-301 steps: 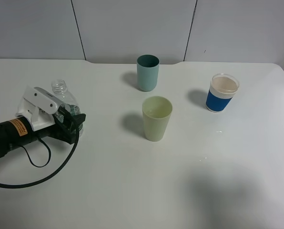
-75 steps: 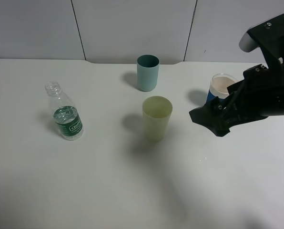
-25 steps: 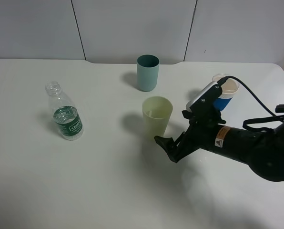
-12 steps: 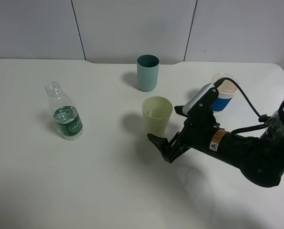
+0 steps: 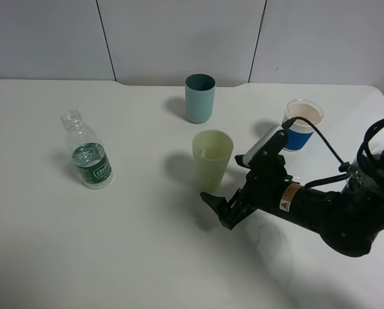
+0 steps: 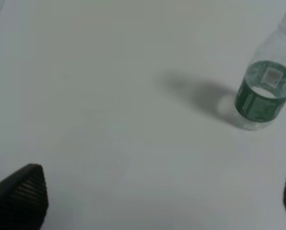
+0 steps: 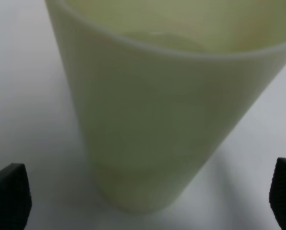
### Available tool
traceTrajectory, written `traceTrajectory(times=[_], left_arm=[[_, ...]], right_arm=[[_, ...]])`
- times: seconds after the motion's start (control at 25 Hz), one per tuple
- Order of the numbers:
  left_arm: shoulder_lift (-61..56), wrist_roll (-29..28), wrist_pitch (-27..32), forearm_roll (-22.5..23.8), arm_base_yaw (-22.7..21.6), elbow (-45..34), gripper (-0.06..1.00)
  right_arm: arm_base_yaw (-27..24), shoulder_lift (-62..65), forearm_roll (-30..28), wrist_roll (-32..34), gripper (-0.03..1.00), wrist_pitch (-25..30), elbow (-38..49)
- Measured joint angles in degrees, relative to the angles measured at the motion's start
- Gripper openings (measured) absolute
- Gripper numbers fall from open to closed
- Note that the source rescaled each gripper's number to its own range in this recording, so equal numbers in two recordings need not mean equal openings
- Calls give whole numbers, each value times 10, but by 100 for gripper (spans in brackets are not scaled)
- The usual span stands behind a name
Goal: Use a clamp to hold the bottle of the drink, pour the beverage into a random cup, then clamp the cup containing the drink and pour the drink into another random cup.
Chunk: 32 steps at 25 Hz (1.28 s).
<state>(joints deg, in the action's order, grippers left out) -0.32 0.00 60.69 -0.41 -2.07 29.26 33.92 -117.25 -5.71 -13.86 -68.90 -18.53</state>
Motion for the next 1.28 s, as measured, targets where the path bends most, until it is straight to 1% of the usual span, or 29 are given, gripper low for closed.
traceTrajectory(times=[0.56, 0.68, 0.96, 1.0, 1.04, 1.08, 1.12, 1.28], left_arm=[[0, 0, 0, 0, 0, 0, 100], [0, 0, 0, 0, 0, 0, 100], [0, 0, 0, 0, 0, 0, 100], [0, 0, 0, 0, 0, 0, 100], [0, 0, 0, 0, 0, 0, 100], [0, 0, 0, 0, 0, 0, 100], [0, 0, 0, 0, 0, 0, 100], [0, 0, 0, 0, 0, 0, 100]], right_arm=[[0, -3, -3, 0, 100, 0, -36], [0, -7, -14, 0, 100, -1, -56], [0, -8, -14, 0, 99, -1, -56], [0, -8, -14, 0, 91, -1, -56], [0, -8, -14, 0, 41, -1, -56], [0, -8, -15, 5, 0, -1, -56], [0, -8, -15, 7, 3, -1, -56], [0, -8, -15, 15, 3, -1, -56]])
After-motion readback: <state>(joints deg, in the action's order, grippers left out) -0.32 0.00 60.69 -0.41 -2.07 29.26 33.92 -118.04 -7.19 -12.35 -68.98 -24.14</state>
